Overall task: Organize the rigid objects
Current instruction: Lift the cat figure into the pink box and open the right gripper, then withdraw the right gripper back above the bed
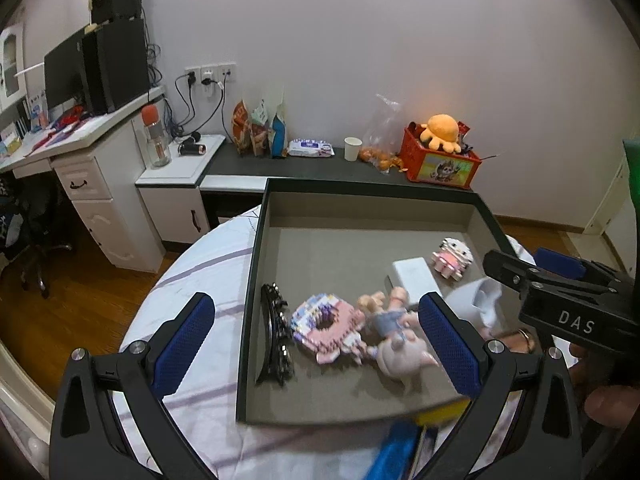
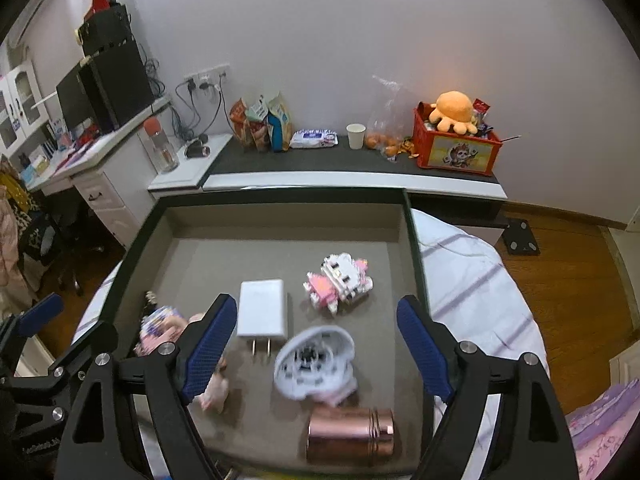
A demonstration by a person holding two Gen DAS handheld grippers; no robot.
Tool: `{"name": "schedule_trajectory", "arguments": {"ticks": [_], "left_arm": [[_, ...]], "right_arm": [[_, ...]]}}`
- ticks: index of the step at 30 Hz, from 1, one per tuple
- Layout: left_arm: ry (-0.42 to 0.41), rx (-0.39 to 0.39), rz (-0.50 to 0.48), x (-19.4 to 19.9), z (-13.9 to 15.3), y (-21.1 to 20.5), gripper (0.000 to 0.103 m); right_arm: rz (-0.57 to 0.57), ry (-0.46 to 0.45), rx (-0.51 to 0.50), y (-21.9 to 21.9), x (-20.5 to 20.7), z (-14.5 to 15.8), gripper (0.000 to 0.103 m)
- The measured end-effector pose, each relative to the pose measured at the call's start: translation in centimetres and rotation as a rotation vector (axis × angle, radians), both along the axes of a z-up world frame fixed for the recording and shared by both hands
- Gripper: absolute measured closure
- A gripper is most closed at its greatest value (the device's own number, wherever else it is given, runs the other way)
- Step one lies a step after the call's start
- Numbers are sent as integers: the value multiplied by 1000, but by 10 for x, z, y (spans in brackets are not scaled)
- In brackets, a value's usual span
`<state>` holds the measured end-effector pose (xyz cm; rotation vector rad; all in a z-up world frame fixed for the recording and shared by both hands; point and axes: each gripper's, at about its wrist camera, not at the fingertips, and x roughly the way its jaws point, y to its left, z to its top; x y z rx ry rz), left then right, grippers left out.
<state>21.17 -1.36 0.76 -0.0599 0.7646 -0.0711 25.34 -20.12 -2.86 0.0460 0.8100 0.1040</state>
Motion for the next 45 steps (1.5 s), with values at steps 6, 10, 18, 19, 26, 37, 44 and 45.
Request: {"name": "schedule_trajectory", "arguments": {"ticks": [6, 10, 18, 19, 26, 37, 44, 45], "left_arm": [[-17, 6, -7, -36, 14, -5, 0], [-21, 10, -16, -57, 19, -9, 0], [44, 22, -24, -97, -7, -13, 0], [62, 20, -25, -100, -14, -13, 0], [141, 53, -57, -114, -44, -27, 0], [183, 117, -78, -94, -72, -30, 0], [204, 67, -126, -79, -86, -31, 1], [203, 62, -127, -77, -86, -30, 0]], "right_arm": [[-39, -14, 32, -12, -45, 4, 12], [-56, -20, 51, -20, -77, 2, 12], [-77, 12, 86, -33, -134, -20, 11], [-76, 25, 91, -34, -139, -25, 11], [-92, 52, 103, -42, -156, -38, 11], [-102, 73, 90, -38, -148, -44, 11], [-95, 93, 74, -31, -137, -49, 11], [-96, 95, 73, -31, -136, -50, 11]]}}
